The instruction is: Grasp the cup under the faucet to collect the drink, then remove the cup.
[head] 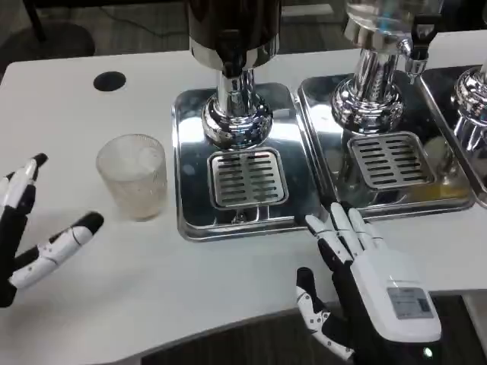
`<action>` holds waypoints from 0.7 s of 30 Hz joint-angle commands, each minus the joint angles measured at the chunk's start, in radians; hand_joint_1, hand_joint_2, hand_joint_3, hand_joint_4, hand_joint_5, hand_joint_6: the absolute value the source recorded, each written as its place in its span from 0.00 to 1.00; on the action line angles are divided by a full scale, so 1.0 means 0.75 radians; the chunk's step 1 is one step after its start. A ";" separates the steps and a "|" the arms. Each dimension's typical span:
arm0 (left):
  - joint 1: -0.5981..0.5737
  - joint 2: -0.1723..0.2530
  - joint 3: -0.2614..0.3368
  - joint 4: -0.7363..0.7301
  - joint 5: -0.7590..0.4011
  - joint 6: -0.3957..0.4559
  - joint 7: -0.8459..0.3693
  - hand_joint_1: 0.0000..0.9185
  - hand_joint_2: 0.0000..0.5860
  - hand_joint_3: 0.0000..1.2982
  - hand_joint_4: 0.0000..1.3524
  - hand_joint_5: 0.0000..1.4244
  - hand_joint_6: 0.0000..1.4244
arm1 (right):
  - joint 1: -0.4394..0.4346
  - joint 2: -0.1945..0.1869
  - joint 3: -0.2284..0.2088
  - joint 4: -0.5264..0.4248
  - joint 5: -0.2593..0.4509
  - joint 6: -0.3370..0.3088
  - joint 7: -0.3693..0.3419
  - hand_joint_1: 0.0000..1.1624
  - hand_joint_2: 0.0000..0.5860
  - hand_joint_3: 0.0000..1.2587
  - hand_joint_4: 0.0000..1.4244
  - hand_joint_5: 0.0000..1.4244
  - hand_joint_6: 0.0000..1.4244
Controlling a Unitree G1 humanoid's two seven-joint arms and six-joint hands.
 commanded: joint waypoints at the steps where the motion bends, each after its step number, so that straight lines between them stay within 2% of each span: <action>1: -0.091 -0.020 -0.034 0.142 -0.031 -0.057 0.042 0.00 0.13 0.00 0.00 0.02 0.11 | -0.006 0.003 -0.002 -0.007 0.008 -0.001 0.003 0.43 0.96 0.18 0.01 0.00 0.05; 11: -0.302 -0.026 -0.108 0.412 -0.060 -0.158 0.094 0.06 0.11 0.00 0.00 0.09 0.18 | -0.027 0.021 0.009 0.011 0.005 0.001 0.002 0.43 0.94 0.21 0.02 0.00 0.07; 21: -0.454 -0.017 -0.182 0.555 -0.054 -0.114 0.064 0.11 0.12 0.00 0.00 0.12 0.20 | -0.046 0.020 0.019 0.017 0.016 -0.006 0.008 0.44 0.94 0.23 0.03 0.00 0.08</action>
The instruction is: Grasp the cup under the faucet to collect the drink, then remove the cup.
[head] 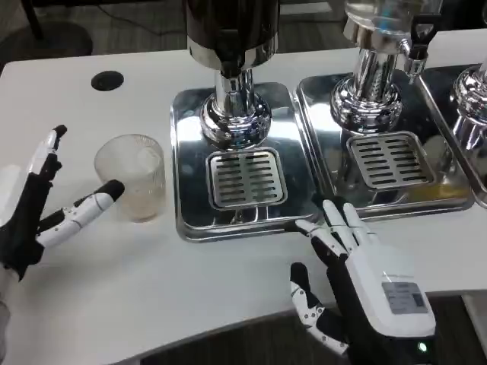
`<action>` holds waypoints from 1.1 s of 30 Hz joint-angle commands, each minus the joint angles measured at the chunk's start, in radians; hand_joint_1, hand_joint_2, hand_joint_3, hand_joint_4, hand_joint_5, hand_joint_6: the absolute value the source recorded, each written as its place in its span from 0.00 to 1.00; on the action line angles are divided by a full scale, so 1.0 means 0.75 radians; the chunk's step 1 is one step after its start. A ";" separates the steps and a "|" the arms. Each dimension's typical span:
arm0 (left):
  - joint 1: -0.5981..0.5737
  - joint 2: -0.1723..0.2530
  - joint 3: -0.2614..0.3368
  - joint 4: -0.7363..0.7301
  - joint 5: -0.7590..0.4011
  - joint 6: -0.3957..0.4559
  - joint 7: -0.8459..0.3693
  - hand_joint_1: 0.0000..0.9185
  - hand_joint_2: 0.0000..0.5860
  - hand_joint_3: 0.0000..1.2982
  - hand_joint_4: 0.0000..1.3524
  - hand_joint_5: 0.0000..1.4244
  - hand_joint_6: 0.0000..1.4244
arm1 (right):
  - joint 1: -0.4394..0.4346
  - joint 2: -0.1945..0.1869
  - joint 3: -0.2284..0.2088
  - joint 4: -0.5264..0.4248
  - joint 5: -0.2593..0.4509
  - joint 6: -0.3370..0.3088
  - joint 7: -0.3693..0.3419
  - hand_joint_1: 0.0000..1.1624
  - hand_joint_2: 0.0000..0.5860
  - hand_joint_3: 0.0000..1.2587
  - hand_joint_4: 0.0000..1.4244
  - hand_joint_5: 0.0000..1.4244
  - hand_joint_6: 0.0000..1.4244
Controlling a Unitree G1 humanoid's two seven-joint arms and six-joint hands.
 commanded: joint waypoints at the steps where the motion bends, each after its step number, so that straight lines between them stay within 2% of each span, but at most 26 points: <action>1: -0.068 0.007 -0.037 0.064 -0.001 0.036 -0.022 0.11 0.12 0.00 0.00 0.12 0.20 | -0.017 0.000 0.004 0.009 0.012 -0.007 0.010 0.44 0.94 0.23 0.03 0.00 0.08; 11: -0.277 0.006 -0.133 0.290 0.008 0.087 -0.086 0.13 0.10 0.00 0.00 0.13 0.20 | -0.028 -0.016 0.002 0.006 0.034 -0.020 0.012 0.44 0.94 0.24 0.04 0.00 0.10; 21: -0.426 0.023 -0.256 0.454 0.036 0.048 -0.110 0.13 0.07 0.00 0.00 0.13 0.20 | -0.036 -0.003 0.018 0.031 0.034 -0.021 -0.008 0.44 0.94 0.25 0.05 0.00 0.12; 33: -0.442 0.052 -0.277 0.515 0.017 -0.019 -0.097 0.10 0.05 0.00 0.00 0.12 0.18 | -0.049 0.015 0.024 0.045 0.033 -0.016 -0.007 0.45 0.93 0.26 0.05 0.00 0.12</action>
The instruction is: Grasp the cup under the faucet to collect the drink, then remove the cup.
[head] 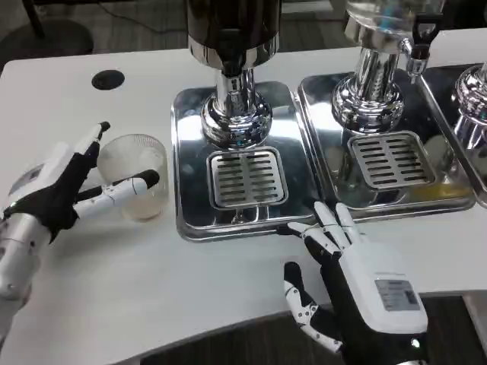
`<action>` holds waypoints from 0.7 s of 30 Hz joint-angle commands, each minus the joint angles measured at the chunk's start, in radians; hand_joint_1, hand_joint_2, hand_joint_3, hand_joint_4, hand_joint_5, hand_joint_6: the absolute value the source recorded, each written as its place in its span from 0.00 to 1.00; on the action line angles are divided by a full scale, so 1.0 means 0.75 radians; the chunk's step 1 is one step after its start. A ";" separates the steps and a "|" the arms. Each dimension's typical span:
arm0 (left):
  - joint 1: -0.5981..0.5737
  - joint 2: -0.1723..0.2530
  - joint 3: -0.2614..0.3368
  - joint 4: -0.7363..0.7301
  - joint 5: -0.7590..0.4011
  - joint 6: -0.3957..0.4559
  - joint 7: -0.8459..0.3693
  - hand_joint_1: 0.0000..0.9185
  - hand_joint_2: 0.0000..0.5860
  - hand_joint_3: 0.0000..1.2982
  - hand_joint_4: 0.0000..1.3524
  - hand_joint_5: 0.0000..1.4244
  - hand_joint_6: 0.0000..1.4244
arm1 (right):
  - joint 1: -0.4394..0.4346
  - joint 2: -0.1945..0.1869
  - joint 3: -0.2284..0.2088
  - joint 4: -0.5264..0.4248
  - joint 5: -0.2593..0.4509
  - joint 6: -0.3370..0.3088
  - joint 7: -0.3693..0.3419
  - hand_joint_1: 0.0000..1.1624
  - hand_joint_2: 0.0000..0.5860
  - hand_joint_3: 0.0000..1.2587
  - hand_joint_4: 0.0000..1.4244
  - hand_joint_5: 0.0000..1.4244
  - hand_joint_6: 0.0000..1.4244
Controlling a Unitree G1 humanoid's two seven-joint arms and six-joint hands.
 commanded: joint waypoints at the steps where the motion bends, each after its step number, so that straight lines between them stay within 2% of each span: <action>1: -0.008 0.028 -0.010 0.025 0.009 -0.028 0.006 0.10 0.05 0.00 0.00 0.12 0.18 | -0.017 0.011 0.006 0.010 0.004 -0.012 -0.010 0.45 0.93 0.26 0.05 0.00 0.12; 7: -0.018 0.045 -0.016 0.049 0.015 -0.023 -0.002 0.15 0.07 0.00 0.00 0.12 0.18 | -0.023 0.015 0.008 0.009 0.010 -0.016 -0.001 0.45 0.92 0.26 0.05 0.00 0.12; 13: -0.031 0.043 -0.034 0.059 0.029 -0.047 0.014 0.26 0.08 0.00 0.00 0.14 0.19 | -0.011 0.011 0.000 -0.001 0.023 -0.014 0.013 0.46 0.92 0.26 0.05 0.00 0.12; 21: -0.038 0.038 -0.047 0.076 0.023 -0.100 0.051 0.27 0.08 0.00 0.00 0.15 0.20 | -0.020 0.014 -0.003 0.012 0.050 -0.022 0.014 0.46 0.92 0.27 0.05 0.00 0.12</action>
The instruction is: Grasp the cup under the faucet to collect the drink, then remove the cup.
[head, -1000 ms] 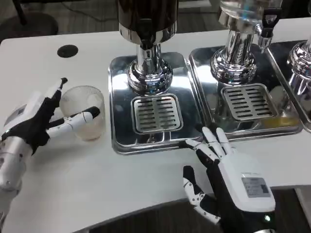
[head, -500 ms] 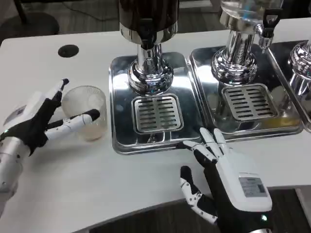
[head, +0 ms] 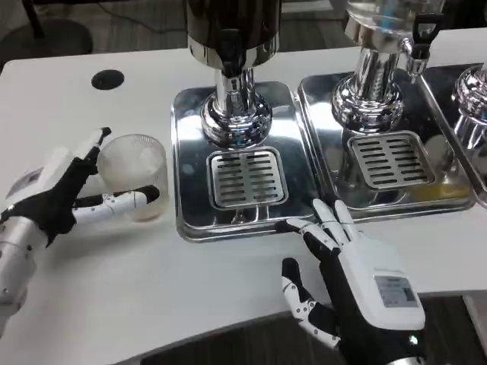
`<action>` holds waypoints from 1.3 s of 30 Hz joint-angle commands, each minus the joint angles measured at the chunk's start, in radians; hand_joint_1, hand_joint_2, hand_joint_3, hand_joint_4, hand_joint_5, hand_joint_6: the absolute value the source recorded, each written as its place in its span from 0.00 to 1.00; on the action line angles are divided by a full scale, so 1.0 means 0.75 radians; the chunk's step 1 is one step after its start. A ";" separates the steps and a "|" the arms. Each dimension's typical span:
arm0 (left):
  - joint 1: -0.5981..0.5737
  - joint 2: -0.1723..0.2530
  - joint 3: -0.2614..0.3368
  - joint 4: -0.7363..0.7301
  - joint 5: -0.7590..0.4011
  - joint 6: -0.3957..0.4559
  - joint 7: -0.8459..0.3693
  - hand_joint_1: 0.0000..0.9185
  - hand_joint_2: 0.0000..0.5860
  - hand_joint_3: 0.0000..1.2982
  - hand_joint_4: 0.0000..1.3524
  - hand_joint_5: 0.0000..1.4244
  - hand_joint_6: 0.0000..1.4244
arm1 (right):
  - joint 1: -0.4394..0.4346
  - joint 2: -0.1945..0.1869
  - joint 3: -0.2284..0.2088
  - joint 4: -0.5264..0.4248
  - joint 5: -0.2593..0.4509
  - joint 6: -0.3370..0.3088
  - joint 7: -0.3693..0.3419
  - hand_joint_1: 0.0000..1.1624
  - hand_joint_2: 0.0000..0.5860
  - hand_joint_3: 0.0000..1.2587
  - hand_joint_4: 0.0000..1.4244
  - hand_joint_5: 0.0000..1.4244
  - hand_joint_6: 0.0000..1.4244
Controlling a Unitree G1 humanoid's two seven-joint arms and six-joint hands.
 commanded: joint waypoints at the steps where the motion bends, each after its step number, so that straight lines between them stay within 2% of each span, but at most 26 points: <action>1: -0.030 0.010 -0.003 0.029 0.008 -0.041 0.031 0.27 0.08 0.00 0.00 0.15 0.21 | -0.007 -0.004 0.000 0.005 0.011 -0.016 0.008 0.46 0.92 0.27 0.05 0.00 0.12; 8: -0.054 -0.005 -0.014 0.128 0.010 -0.134 0.091 0.29 0.11 0.00 0.02 0.20 0.26 | 0.004 0.000 -0.014 0.001 0.045 -0.013 0.016 0.46 0.92 0.27 0.05 0.01 0.12; 11: -0.067 -0.016 -0.010 0.186 -0.003 -0.173 0.117 0.32 0.13 0.08 0.09 0.25 0.30 | 0.015 0.003 -0.016 -0.006 0.053 -0.011 0.016 0.46 0.91 0.27 0.05 0.01 0.12; 14: -0.076 -0.025 -0.011 0.229 -0.003 -0.189 0.148 0.35 0.17 0.12 0.16 0.31 0.40 | 0.020 0.004 -0.018 -0.013 0.060 -0.012 0.017 0.46 0.91 0.27 0.05 0.01 0.12; 20: -0.109 -0.045 -0.026 0.298 -0.004 -0.180 0.115 0.38 0.20 0.19 0.24 0.40 0.51 | 0.014 0.009 -0.021 -0.007 0.077 -0.013 0.023 0.46 0.90 0.27 0.05 0.02 0.12; 25: -0.112 -0.060 -0.025 0.329 -0.012 -0.210 0.119 0.37 0.20 0.18 0.25 0.41 0.53 | 0.016 0.012 -0.025 -0.010 0.077 -0.011 0.020 0.45 0.91 0.27 0.05 0.02 0.13; 30: -0.106 -0.062 -0.025 0.337 -0.008 -0.249 0.163 0.37 0.19 0.16 0.21 0.37 0.44 | 0.022 0.013 -0.029 -0.014 0.090 -0.009 0.026 0.45 0.91 0.27 0.05 0.02 0.13; 32: -0.107 -0.065 -0.020 0.343 -0.012 -0.255 0.170 0.37 0.19 0.16 0.22 0.36 0.44 | 0.024 0.012 -0.029 -0.019 0.092 -0.010 0.029 0.44 0.92 0.27 0.06 0.03 0.13; 36: -0.106 -0.068 -0.022 0.347 -0.005 -0.274 0.206 0.38 0.21 0.19 0.24 0.39 0.48 | 0.027 0.011 -0.035 -0.024 0.095 -0.011 0.027 0.44 0.91 0.27 0.06 0.03 0.13; 39: -0.100 -0.073 -0.020 0.351 -0.005 -0.285 0.234 0.39 0.24 0.22 0.29 0.45 0.56 | 0.030 0.012 -0.037 -0.026 0.098 -0.009 0.031 0.44 0.91 0.27 0.06 0.03 0.13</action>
